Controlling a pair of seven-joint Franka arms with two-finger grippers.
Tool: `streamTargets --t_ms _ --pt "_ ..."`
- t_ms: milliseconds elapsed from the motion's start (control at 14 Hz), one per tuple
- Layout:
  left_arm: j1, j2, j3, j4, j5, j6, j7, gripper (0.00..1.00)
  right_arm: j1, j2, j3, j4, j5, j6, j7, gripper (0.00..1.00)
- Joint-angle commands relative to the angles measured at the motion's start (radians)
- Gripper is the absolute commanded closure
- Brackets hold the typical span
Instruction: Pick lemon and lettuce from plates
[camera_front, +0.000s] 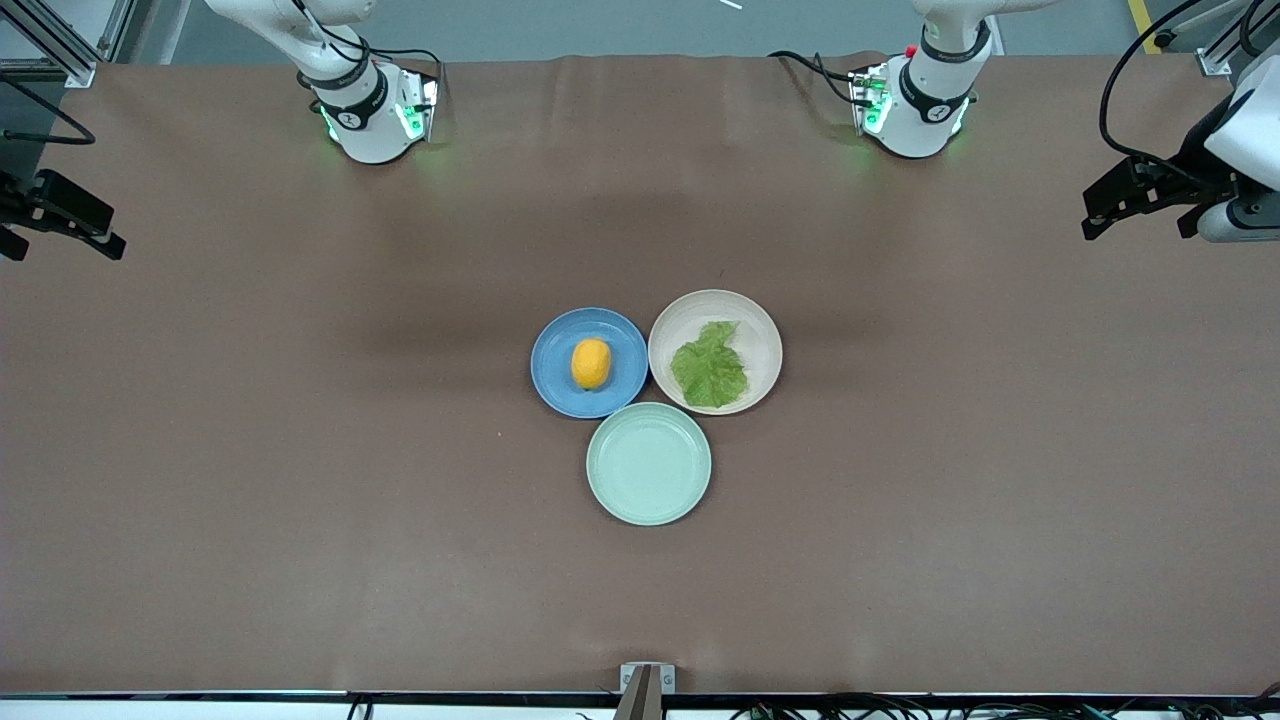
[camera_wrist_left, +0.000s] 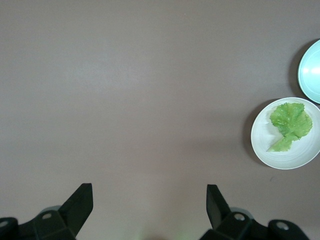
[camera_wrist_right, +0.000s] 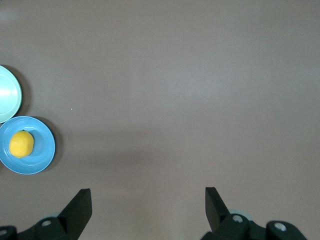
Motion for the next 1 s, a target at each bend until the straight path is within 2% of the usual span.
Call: streamTargets --t_ms 0,214,357,571,786,929 --pt "0.0 0.0 -0.002 0.009 0.02 -0.014 0.012 0.0 -0.012 0.004 0.011 0.014 -0.004 -0.007 -0.012 0.0" --pt "-0.001 0.017 -0.002 0.022 0.02 -0.014 0.008 0.0 -0.012 0.003 0.012 0.014 -0.004 -0.007 -0.012 0.0" --pt "-0.004 0.058 -0.002 0.073 0.032 -0.014 0.023 0.0 -0.011 0.004 0.012 0.014 -0.004 -0.004 -0.012 0.0" --pt "-0.018 0.115 -0.004 0.079 0.018 -0.014 -0.012 0.0 0.0 0.006 0.017 0.014 0.0 -0.004 -0.007 0.0" --pt "-0.05 0.181 -0.03 0.079 0.008 0.011 -0.208 0.0 0.081 0.026 0.017 0.014 0.005 -0.001 0.004 0.0" --pt "-0.058 0.219 -0.051 0.069 -0.043 0.043 -0.329 0.0 0.158 0.053 0.017 0.014 -0.009 -0.001 0.03 0.0"
